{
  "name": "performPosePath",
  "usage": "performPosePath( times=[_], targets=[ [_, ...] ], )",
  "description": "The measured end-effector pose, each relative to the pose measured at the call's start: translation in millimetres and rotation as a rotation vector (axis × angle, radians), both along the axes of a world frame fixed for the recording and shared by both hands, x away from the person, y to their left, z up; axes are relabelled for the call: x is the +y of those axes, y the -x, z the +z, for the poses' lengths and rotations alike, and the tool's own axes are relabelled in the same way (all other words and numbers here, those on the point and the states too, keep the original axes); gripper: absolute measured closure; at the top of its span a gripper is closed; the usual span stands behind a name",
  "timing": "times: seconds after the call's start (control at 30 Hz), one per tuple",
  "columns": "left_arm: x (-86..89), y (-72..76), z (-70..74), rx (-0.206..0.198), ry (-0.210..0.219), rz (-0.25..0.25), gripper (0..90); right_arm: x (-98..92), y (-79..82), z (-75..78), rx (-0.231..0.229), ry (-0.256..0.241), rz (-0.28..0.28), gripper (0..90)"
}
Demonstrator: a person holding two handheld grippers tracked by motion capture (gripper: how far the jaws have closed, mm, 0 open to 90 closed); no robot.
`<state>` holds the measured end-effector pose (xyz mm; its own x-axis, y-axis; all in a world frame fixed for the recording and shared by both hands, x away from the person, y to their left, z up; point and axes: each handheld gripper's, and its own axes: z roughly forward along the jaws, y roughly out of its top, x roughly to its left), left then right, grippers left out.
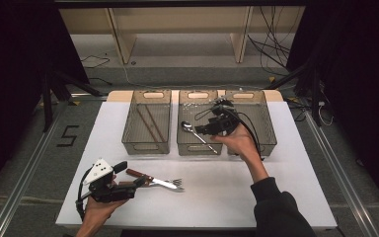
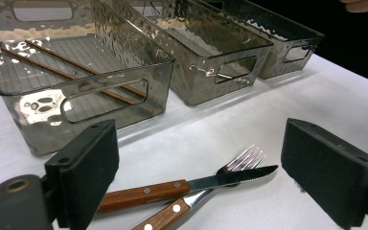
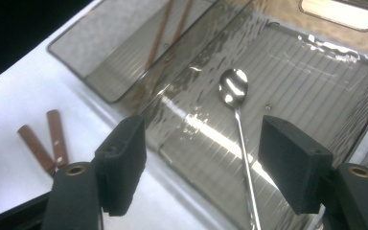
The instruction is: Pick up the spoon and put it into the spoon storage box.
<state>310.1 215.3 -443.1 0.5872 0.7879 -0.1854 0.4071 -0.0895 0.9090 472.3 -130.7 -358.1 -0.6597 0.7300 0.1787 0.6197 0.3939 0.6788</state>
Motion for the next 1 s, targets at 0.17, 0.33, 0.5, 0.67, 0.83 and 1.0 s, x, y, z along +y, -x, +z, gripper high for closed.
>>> performPosePath(
  times=[0.17,0.33,0.5,0.67,0.83,1.0],
  targets=[
    [1.8,-1.3,1.5,0.004,-0.005,-0.004,12.4,-10.9,22.0,0.2,-0.036,-0.03,0.02,32.7],
    [1.6,-3.9,4.6,0.01,-0.012,-0.012,12.4,-22.1,44.8,-1.6,-0.074,-0.066,0.028,31.8],
    [1.7,-8.8,8.7,0.026,-0.054,-0.037,12.4,-35.1,68.5,-8.2,-0.101,-0.091,0.04,30.8],
    [1.8,-15.7,17.6,0.04,-0.114,-0.07,12.4,-48.7,90.3,-21.6,-0.108,-0.101,0.047,29.8],
    [-1.0,-24.6,21.6,0.075,-0.202,-0.103,12.4,-61.8,109.0,-33.1,-0.128,-0.138,0.035,29.8],
    [-4.1,-31.5,24.4,0.093,-0.278,-0.123,12.5,-69.3,121.4,-41.2,-0.14,-0.175,0.031,29.7]
  ],
)
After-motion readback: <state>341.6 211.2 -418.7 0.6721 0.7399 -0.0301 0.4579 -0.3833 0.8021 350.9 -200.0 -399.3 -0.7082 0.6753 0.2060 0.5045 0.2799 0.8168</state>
